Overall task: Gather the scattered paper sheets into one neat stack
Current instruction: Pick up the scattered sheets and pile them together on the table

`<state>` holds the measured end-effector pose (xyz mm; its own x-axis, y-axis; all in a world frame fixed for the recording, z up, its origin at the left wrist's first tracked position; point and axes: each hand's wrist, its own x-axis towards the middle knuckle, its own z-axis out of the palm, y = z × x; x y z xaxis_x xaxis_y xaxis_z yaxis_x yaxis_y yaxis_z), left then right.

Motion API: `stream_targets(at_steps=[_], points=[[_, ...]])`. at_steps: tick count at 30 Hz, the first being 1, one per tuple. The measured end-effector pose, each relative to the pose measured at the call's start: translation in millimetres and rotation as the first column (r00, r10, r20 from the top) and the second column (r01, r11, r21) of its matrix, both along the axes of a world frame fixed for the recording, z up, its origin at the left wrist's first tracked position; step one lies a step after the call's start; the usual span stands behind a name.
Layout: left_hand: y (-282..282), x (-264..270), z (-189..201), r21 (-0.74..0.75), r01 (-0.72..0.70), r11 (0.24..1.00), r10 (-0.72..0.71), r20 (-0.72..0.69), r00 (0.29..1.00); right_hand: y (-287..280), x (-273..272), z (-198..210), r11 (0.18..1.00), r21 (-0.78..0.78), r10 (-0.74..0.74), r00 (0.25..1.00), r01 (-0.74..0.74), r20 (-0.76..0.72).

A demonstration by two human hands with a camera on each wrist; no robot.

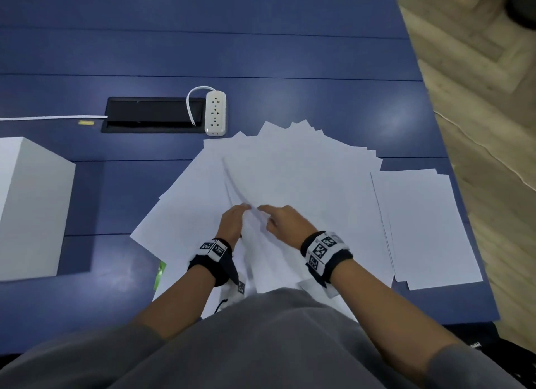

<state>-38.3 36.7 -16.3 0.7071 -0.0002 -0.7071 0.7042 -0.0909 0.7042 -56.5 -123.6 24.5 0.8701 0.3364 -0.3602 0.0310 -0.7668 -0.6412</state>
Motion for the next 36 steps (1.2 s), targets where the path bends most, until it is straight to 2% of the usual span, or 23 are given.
stream_targets(at_steps=[2, 4, 7, 10, 11, 13, 15, 17, 19, 22, 23, 25, 29, 33, 36], points=[[-2.8, 3.8, 0.3, -0.04, -0.005, 0.999, 0.003, -0.061, 0.998, 10.8, -7.4, -2.2, 0.999, 0.02, 0.045, 0.996, -0.044, -0.078], [-2.8, 6.5, -3.2, -0.021, -0.003, 1.0, 0.002, -0.06, 0.998, 19.2, -14.4, -5.6, 0.997, 0.04, 0.074, 0.984, -0.069, -0.16], [-4.1, 7.9, -7.6, 0.031, -0.051, 0.998, 0.051, 0.018, 0.999, 24.7, -23.2, -9.5, 0.994, 0.069, 0.103, 0.954, -0.087, -0.282], [-5.8, 6.7, -8.2, 0.169, 0.005, 0.986, -0.023, 0.104, 0.994, 23.4, -28.4, -11.4, 0.991, 0.113, 0.108, 0.896, -0.065, -0.431], [-6.7, 6.2, -8.4, 0.215, 0.035, 0.976, -0.064, 0.133, 0.989, 21.0, -28.0, -11.1, 0.992, 0.104, 0.106, 0.893, -0.067, -0.437], [-5.7, 5.3, -8.3, 0.283, 0.074, 0.956, -0.128, 0.179, 0.975, 11.3, -24.2, -8.6, 0.997, -0.003, 0.074, 0.934, -0.081, -0.349], [-3.6, 4.0, -5.5, 0.323, 0.094, 0.942, -0.172, 0.223, 0.959, -7.5, -19.3, -10.3, 0.99, -0.132, -0.074, 0.971, 0.045, -0.227], [0.4, 2.7, -7.0, 0.3, 0.075, 0.951, -0.155, 0.253, 0.955, -30.7, -16.0, -16.8, 0.951, -0.156, -0.289, 0.947, 0.268, -0.141], [2.7, 1.5, -6.2, 0.221, 0.049, 0.974, -0.107, 0.262, 0.959, -53.5, -13.6, -24.3, 0.868, -0.131, -0.492, 0.864, 0.479, -0.104], [-2.0, 0.1, 1.3, 0.079, 0.052, 0.996, -0.07, 0.235, 0.969, -85.7, -12.9, -32.4, 0.707, 0.0, -0.69, 0.689, 0.708, -0.22], [-5.6, 0.1, 4.6, 0.031, 0.068, 0.997, -0.073, 0.228, 0.971, -96.2, -14.5, -34.7, 0.669, 0.056, -0.702, 0.654, 0.741, -0.283], [-15.4, 1.0, 10.7, -0.055, 0.113, 0.992, -0.098, 0.224, 0.97, -113.7, -18.7, -31.4, 0.621, 0.17, -0.674, 0.632, 0.765, -0.382], [-54.6, 2.8, 18.9, -0.159, 0.2, 0.967, -0.151, 0.276, 0.949, -147.7, -25.3, -22.6, 0.544, 0.292, -0.688, 0.617, 0.787, -0.381], [-122.2, 7.3, 17.0, -0.081, 0.24, 0.967, -0.215, 0.237, 0.947, -198.3, -27.2, -17.5, 0.504, 0.247, -0.793, 0.557, 0.828, -0.249], [-172.9, 3.9, 9.6, -0.017, 0.377, 0.926, -0.365, 0.219, 0.905, -250.1, -31.3, -27.4, 0.52, 0.079, -0.831, 0.525, 0.851, -0.186]])
